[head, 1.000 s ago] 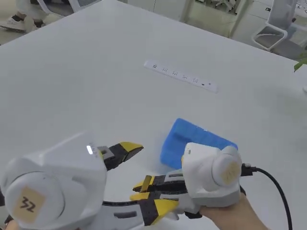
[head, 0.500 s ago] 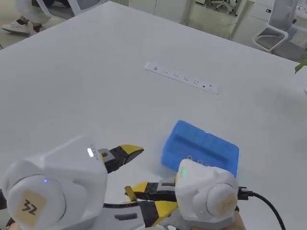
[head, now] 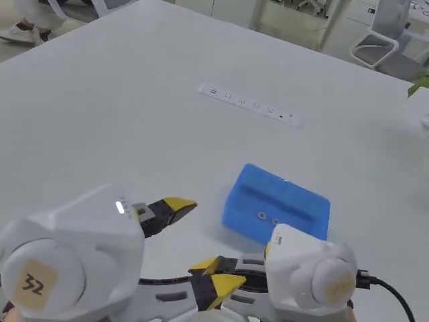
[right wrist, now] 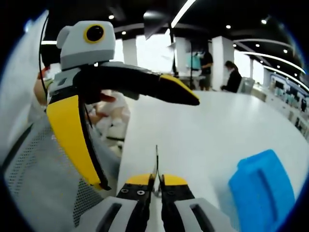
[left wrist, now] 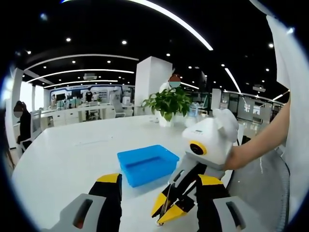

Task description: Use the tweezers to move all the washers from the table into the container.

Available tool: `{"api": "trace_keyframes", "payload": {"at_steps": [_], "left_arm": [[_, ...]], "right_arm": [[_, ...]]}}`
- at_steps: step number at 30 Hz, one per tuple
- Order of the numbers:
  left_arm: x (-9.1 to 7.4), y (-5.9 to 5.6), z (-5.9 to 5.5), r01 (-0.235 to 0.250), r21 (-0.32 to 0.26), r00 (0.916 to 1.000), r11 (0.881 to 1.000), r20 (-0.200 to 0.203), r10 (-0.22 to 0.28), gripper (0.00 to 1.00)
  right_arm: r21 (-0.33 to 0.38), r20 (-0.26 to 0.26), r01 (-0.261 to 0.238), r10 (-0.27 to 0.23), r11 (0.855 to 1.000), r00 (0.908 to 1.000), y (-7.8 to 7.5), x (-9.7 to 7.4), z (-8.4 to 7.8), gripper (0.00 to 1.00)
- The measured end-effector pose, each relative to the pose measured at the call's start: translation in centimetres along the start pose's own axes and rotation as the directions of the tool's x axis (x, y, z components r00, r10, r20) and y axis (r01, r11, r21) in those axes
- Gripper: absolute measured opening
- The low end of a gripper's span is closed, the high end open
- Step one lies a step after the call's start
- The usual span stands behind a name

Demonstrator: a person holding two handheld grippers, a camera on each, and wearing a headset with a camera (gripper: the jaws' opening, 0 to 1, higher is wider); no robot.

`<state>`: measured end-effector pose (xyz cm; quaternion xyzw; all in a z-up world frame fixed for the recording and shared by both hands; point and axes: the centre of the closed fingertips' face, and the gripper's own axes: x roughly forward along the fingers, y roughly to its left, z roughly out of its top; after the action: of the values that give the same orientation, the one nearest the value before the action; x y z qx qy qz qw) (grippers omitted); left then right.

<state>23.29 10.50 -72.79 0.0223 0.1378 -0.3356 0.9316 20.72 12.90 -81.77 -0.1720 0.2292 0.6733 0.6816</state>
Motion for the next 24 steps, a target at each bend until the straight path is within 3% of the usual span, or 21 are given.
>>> {"api": "trace_keyframes", "payload": {"at_steps": [5, 8, 13, 24], "left_arm": [[0.0, 0.1, 0.0, -0.004, -0.004, 1.0, 1.0, 0.004, 0.004, 0.61], [0.0, 0.0, 0.0, -0.001, -0.002, 1.0, 1.0, 0.002, 0.001, 0.61], [0.0, -0.1, 0.0, 0.0, -0.001, 1.0, 1.0, 0.001, 0.0, 0.61], [-0.1, 0.0, -0.1, -0.005, 0.001, 1.0, 1.0, -0.006, 0.005, 0.61]], "right_arm": [[0.0, -0.004, 0.022, -0.022, 1.0, 0.9998, -0.5, -1.3, 0.1, 0.04], [0.046, 0.026, 0.06, -0.061, 0.997, 0.9978, -1.8, -2.7, 0.6, 0.04], [0.129, 0.057, 0.131, -0.139, 0.983, 0.9887, -4.4, -4.9, 1.0, 0.04], [0.162, 0.052, 0.217, -0.228, 0.962, 0.9722, -7.5, -7.5, 1.4, 0.04]]}}
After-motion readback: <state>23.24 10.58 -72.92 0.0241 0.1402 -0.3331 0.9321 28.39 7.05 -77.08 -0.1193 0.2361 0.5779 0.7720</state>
